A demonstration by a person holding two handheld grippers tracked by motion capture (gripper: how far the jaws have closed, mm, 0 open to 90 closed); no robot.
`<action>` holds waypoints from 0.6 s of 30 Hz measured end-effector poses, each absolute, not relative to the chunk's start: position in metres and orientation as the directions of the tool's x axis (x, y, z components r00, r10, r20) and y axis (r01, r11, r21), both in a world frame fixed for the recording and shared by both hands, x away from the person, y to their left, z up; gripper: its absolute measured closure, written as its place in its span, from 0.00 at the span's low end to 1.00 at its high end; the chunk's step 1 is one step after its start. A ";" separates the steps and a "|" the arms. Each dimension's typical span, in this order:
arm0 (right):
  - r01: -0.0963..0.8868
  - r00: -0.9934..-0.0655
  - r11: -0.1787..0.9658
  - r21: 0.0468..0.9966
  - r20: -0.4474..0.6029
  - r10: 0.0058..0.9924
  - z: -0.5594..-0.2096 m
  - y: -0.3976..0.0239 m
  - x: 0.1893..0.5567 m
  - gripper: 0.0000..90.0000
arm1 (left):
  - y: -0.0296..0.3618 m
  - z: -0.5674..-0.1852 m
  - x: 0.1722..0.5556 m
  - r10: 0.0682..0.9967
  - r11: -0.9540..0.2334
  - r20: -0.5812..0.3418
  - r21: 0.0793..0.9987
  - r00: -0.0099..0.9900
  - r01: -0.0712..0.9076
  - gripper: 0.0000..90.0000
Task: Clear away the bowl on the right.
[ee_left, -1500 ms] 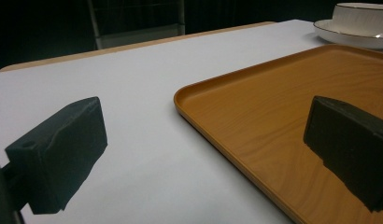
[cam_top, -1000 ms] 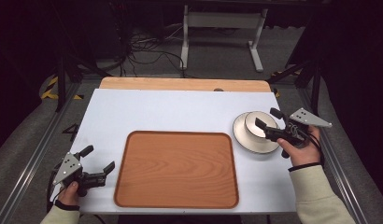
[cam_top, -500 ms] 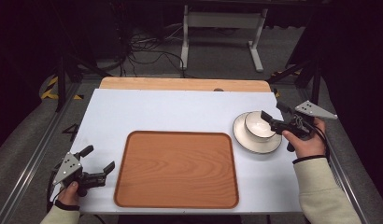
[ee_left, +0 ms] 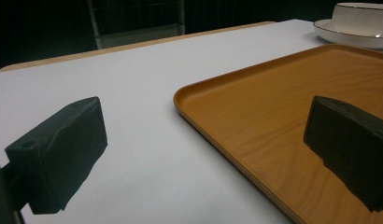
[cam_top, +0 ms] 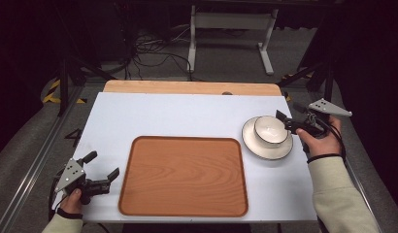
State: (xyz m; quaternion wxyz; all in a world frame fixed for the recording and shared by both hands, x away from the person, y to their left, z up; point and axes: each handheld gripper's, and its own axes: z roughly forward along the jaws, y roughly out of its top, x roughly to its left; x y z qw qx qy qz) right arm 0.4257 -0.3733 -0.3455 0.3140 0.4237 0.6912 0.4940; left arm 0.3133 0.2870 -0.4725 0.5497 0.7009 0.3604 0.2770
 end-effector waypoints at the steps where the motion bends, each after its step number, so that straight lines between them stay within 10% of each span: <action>1: 0.278 -0.442 0.156 0.948 -0.018 0.897 -0.346 -0.373 0.427 0.24 | 0.287 -0.473 0.313 0.809 -0.135 -0.008 0.970 0.587 0.201 0.00; 18: 0.473 -0.373 0.184 0.861 0.007 0.928 -0.352 -0.377 0.453 0.38 | 0.287 -0.472 0.313 0.809 -0.136 -0.008 0.970 0.587 0.200 0.00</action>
